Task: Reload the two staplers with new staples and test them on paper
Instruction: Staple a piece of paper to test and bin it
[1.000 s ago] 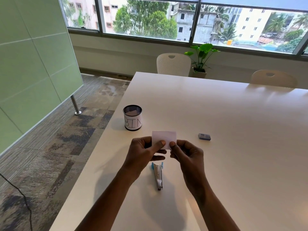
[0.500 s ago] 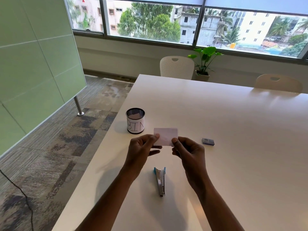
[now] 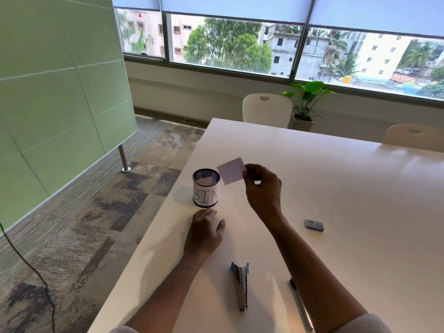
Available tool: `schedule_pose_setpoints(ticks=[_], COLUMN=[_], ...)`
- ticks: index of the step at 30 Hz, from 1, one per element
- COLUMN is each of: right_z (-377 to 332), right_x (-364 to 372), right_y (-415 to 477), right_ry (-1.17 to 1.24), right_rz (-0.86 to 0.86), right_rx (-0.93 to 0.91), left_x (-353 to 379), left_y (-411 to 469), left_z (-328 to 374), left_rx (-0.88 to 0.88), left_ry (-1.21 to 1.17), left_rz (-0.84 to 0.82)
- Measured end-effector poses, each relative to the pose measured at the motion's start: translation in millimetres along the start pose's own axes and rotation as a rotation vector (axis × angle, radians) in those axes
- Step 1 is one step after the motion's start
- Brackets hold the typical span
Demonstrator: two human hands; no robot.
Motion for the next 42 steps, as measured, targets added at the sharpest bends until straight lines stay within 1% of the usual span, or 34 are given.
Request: schedule_pose_setpoints(ticks=[5, 8, 12, 19, 28, 31, 35, 40, 42], right_z=[5, 11, 21, 33, 44, 45, 46, 49, 49], right_x=[29, 45, 64, 86, 104, 107, 110, 111, 107], right_y=[37, 53, 67, 70, 70, 73, 71, 68, 67], right_ry=[-0.098, -0.13, -0.228, -0.404, -0.562, -0.58, -0.582, -0.574, -0.548], right_rz=[-0.091, -0.152, -0.27, -0.51, -0.707, -0.704, -0.688, -0.688, -0.65], right_rx=[-0.144, -0.201, -0.25, -0.207, -0.05, -0.016, -0.019, -0.054, -0.087], left_x=[5, 6, 10, 13, 11, 11, 11, 12, 12], left_y=[4, 4, 5, 5, 4, 4, 4, 3, 4], left_z=[0, 0, -1, 0, 1, 1, 1, 0, -1], left_rx=[0.041, 0.069, 0.09, 0.08, 0.087, 0.088, 0.09, 0.082, 0.081], left_ry=[0.125, 0.164, 0.184, 0.228, 0.264, 0.269, 0.26, 0.217, 0.215], left_rz=[-0.065, -0.068, -0.062, -0.019, -0.003, 0.005, 0.02, 0.027, 0.031])
Point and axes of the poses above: each hand's wrist, its own y-axis towards the middle knuckle, its own x-axis out of the palm, z = x × y, the point moved 1 cm from there along y, towards the middle knuckle, and after that the axes turned 11 degrees about y, right-handed, at the moved point
